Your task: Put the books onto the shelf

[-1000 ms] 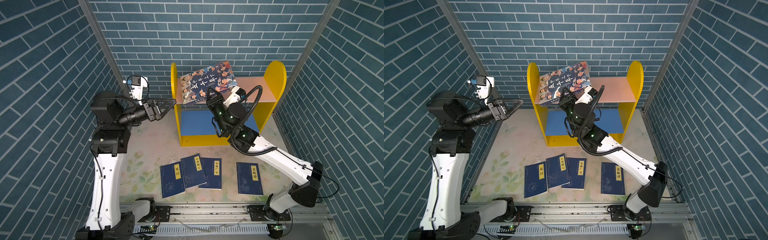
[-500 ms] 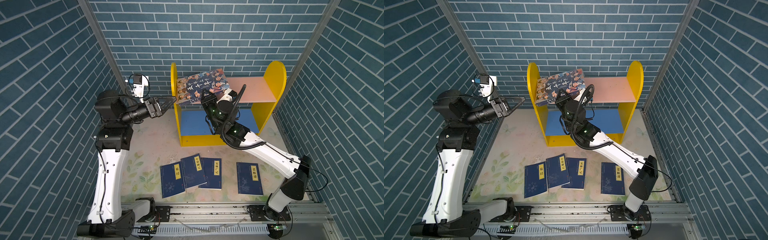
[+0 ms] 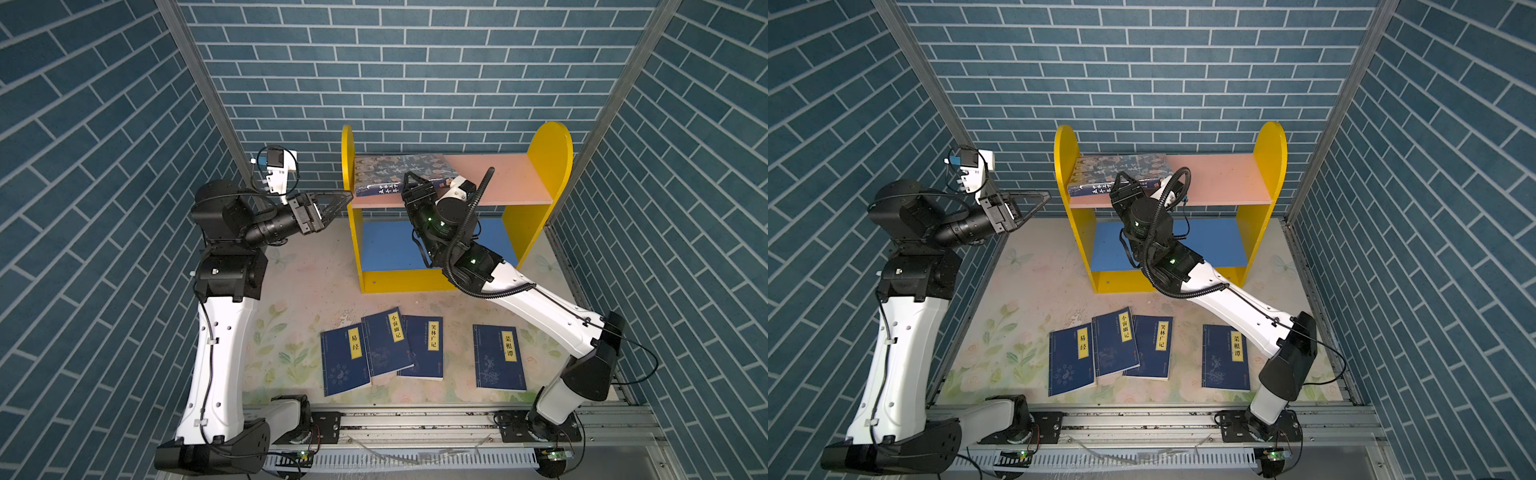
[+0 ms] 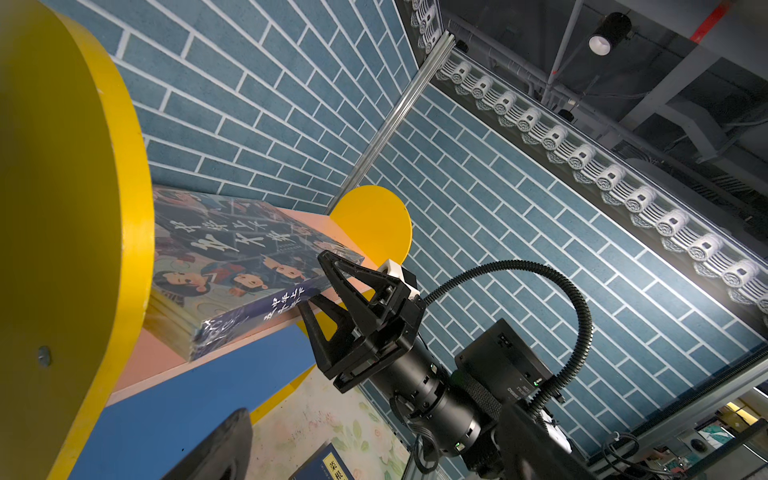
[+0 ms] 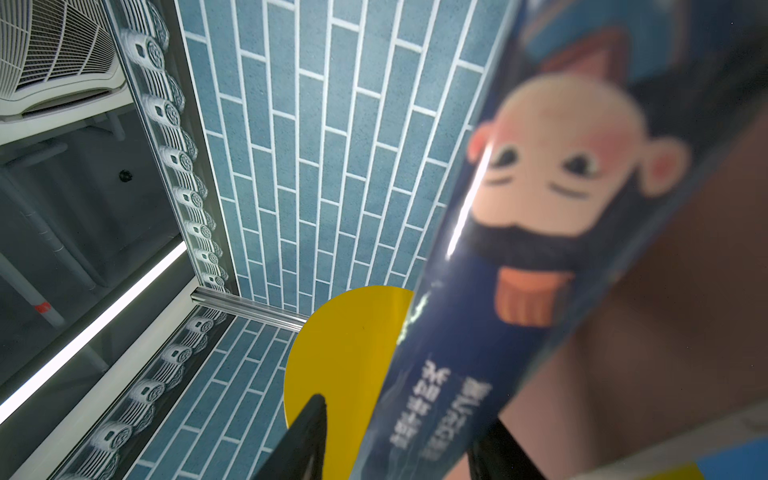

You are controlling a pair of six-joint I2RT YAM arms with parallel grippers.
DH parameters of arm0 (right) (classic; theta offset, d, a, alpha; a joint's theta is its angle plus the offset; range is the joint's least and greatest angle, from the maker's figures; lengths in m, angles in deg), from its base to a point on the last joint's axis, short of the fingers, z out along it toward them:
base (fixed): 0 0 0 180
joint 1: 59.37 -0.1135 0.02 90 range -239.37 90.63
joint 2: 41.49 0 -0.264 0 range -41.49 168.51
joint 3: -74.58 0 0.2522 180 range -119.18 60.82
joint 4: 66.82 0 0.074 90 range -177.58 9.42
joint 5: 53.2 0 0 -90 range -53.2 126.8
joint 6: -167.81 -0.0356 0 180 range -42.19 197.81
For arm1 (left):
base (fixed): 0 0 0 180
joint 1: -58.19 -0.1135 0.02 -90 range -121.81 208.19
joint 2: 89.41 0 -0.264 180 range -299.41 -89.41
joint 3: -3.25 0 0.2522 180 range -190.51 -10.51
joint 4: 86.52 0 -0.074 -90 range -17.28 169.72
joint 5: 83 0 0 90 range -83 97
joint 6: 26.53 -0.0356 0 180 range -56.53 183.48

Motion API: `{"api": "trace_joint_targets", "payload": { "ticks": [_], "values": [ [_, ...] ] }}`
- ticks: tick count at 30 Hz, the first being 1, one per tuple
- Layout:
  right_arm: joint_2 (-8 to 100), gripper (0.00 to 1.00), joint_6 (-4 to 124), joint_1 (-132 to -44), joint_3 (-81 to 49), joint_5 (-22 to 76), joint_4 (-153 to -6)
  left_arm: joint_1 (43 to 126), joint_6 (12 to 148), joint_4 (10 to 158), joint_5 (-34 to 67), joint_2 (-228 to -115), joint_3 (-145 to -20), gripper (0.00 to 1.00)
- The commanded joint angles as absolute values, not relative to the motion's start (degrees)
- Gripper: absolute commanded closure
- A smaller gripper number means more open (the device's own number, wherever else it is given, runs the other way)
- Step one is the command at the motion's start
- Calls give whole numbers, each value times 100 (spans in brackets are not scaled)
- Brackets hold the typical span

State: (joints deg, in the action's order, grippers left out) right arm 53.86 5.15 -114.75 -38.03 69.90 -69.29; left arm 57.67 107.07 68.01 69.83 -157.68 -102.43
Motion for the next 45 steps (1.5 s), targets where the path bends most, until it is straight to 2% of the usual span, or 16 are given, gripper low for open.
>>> {"api": "trace_joint_targets", "payload": {
  "ticks": [1, 25, 31, 34, 38, 42, 45],
  "values": [
    [4981, 45, 380, -11474, -4079, 6855, -6678, 5722, 10716, 6978, 7024, -15754, -10174, 6],
    [4238, 43, 60, -11637, -3023, 6530, -7045, 5722, 10301, 6907, 6690, -15608, -9915, 5],
    [4393, 44, 1188, -11621, -4396, 5470, -8636, 5722, 9197, 6093, 6486, -15558, -10043, 5],
    [4389, 50, 1857, -11497, -5064, 5140, -9677, 5722, 8836, 5845, 6242, -15533, -10059, 5],
    [4457, 51, 2472, -11016, -5867, 4554, -10917, 5722, 8333, 5564, 6048, -15549, -10062, 5],
    [4606, 51, 2976, -10351, -6270, 3526, -11314, 5722, 7628, 5270, 5904, -15570, -10007, 4],
    [4841, 51, 3532, -10007, -6695, 3205, -11640, 5722, 7098, 5000, 5779, -15571, -10007, 5]
  ]
}}
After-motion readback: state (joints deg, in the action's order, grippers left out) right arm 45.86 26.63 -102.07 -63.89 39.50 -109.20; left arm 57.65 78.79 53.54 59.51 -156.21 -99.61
